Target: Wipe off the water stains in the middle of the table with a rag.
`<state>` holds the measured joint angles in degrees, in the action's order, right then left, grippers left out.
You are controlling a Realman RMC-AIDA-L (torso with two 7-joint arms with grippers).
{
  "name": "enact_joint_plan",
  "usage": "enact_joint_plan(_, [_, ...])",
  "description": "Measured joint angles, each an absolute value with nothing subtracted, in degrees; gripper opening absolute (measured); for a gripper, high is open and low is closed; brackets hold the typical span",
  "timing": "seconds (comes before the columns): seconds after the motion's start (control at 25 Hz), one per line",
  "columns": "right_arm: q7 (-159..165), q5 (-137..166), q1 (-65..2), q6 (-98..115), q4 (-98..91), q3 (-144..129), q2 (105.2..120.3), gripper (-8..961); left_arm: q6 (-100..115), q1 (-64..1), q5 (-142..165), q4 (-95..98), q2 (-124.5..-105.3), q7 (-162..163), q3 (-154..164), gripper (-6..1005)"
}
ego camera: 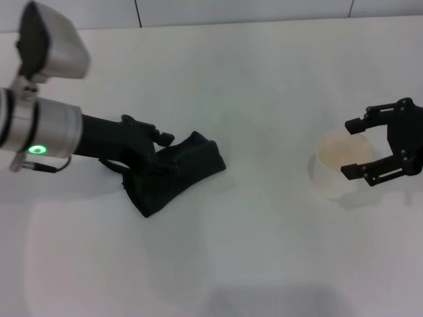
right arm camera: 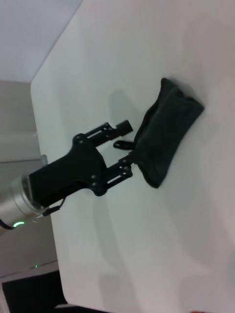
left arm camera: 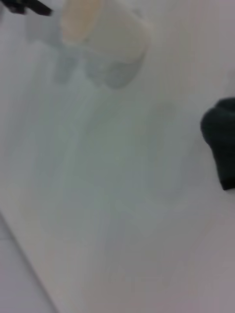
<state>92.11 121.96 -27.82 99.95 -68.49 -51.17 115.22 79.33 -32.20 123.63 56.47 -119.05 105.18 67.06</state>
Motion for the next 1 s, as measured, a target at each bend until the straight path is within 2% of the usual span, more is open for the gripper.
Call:
enact_joint_plan(0.04, [92.11, 121.93, -27.82, 100.24, -68.47, -51.16, 115.22, 841, 80.66, -31.78, 123.02, 56.9, -119.03, 103.95, 65.58, 589])
enact_joint_plan(0.36, [92.12, 121.41, -27.89, 101.21, -68.3, -50.89, 115.09, 841, 93.12, -27.76, 119.69, 59.04, -118.62, 93.11, 53.19, 674])
enact_joint_plan(0.52, [92.69, 121.2, -28.68, 101.37, -67.09, -50.72, 114.86, 842, 98.59, -25.52, 118.56, 59.84, -117.07, 88.95, 46.76, 716])
enact_joint_plan(0.88, [93.31, 120.63, -28.5, 101.66, -66.47, -50.53, 114.9, 842, 105.29, -22.39, 115.83, 59.85, -114.78, 81.06, 43.93, 712])
enact_joint_plan(1.0, [93.58, 120.42, -28.55, 100.94, -66.24, -50.57, 114.98, 841, 105.57, -22.05, 115.21, 59.85, -114.58, 80.44, 43.88, 712])
